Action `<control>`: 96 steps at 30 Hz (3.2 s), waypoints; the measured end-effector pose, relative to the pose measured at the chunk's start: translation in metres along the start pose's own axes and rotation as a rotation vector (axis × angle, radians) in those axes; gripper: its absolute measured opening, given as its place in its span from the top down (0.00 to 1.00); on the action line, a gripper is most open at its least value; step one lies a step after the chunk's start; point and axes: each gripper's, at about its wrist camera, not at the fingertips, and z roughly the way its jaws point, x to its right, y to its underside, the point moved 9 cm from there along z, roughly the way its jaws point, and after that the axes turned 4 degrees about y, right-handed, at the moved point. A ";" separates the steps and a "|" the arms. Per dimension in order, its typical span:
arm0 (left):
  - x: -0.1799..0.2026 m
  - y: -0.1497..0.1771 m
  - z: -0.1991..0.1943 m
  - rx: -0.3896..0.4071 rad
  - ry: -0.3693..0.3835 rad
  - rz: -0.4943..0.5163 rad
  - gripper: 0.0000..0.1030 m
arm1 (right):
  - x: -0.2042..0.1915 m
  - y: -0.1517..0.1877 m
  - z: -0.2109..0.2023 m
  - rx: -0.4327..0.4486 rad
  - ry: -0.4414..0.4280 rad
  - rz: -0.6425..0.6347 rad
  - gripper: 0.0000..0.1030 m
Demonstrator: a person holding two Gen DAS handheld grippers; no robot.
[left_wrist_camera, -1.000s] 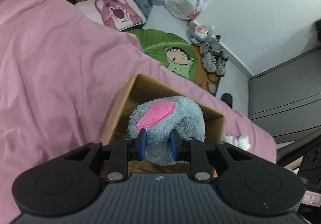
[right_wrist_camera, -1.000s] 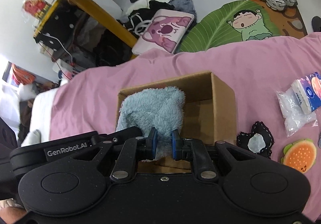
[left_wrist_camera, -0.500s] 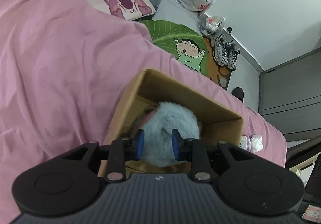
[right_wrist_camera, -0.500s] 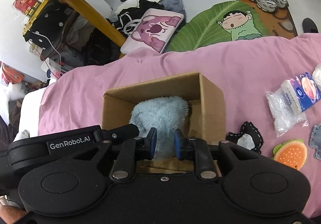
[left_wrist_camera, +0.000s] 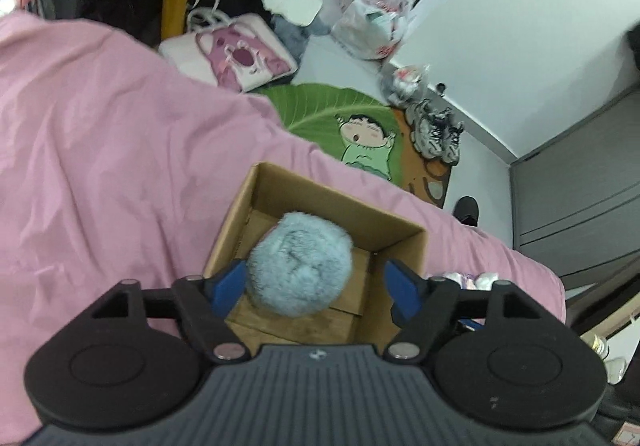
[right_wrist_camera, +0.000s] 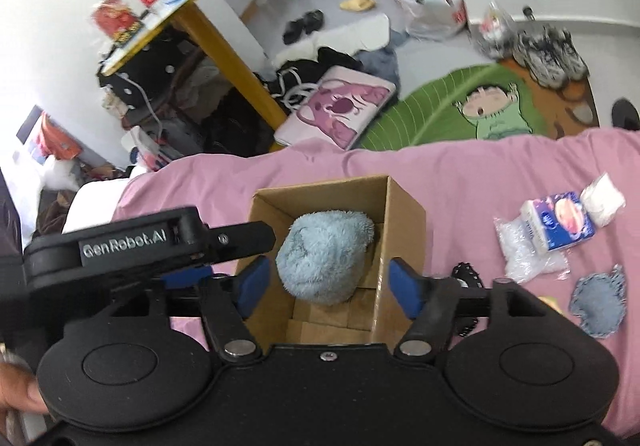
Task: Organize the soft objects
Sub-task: 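Lower the grey plush into the box and open the left gripper, then withdraw the left gripper from the box toward the burger plush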
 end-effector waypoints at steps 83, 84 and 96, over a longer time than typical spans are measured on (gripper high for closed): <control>0.154 0.132 0.027 0.028 -0.193 0.319 0.08 | 0.221 0.042 -0.074 0.014 0.124 0.035 0.02; 0.154 0.131 0.029 0.027 -0.192 0.322 0.08 | 0.223 0.042 -0.072 0.008 0.116 0.042 0.05; 0.154 0.133 0.077 -0.040 -0.134 0.267 0.19 | 0.233 0.049 -0.028 -0.093 0.051 0.130 0.56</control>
